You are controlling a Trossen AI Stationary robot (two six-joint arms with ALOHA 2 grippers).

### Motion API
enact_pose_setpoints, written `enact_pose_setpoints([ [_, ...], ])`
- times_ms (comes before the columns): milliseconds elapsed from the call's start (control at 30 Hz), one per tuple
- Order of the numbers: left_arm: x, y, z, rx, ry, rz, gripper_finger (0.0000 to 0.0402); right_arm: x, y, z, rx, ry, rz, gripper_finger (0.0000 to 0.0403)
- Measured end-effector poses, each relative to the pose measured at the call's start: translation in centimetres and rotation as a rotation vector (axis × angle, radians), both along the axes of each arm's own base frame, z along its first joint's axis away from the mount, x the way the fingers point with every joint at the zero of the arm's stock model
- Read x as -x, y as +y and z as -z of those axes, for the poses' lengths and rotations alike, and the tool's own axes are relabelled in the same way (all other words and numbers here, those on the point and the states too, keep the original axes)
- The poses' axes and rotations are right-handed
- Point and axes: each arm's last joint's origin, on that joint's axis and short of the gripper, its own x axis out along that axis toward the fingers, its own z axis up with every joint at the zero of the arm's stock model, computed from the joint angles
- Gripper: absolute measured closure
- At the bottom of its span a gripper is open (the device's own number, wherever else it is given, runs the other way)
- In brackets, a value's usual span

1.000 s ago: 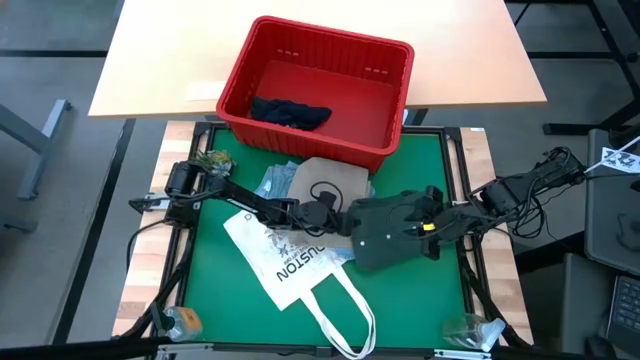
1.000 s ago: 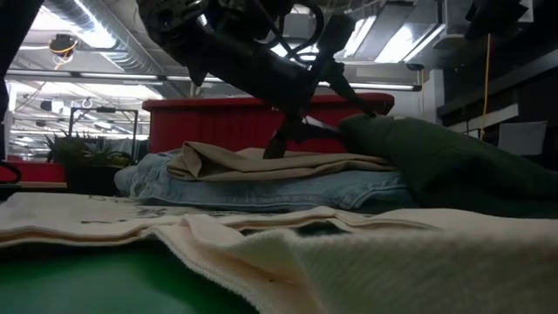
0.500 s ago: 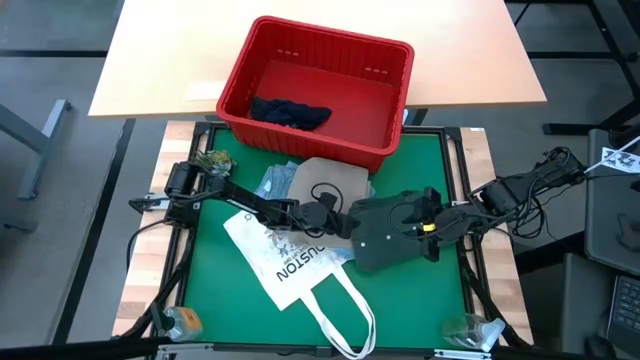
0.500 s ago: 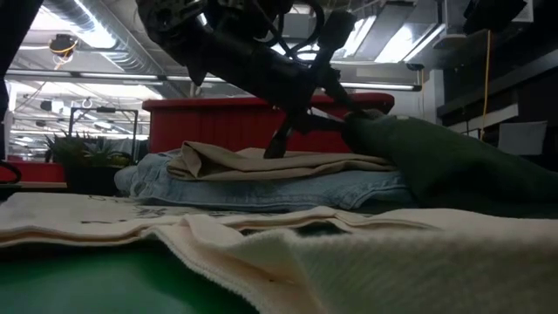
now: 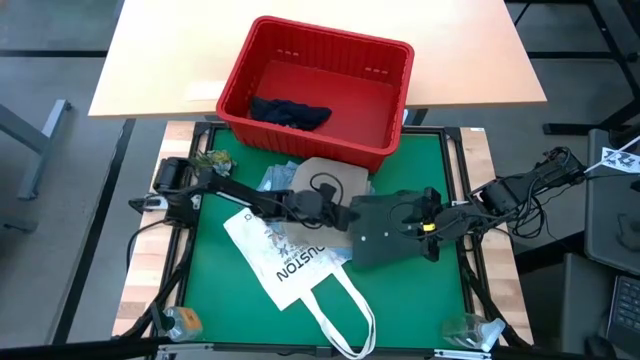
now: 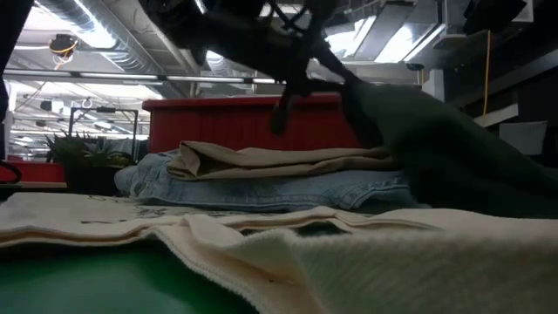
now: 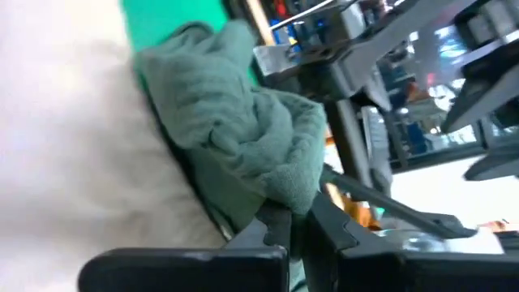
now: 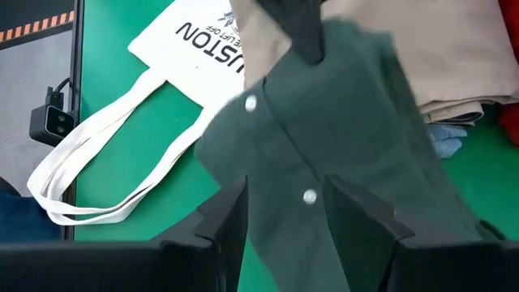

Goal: Fold Laundry from Bin
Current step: Stack the green shirt on top of the beige shorts

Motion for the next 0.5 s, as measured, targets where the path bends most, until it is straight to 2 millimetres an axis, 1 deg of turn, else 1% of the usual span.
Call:
enact_pose_setpoints([
  [167,0.9,1.6,-2.6,0.016,-0.026,0.034,0.0398,0.0,0.0,0.0,0.001,0.001,0.0,0.024],
  [300,1.6,2.6,-3.8,0.045,-0.023,0.067,0.0399,0.0,0.0,0.0,0.011,-0.004,0.009,0.024],
  [500,2.2,4.2,-6.0,0.083,-0.092,0.08,0.0399,0.0,-0.1,0.0,0.025,-0.013,0.022,0.024],
])
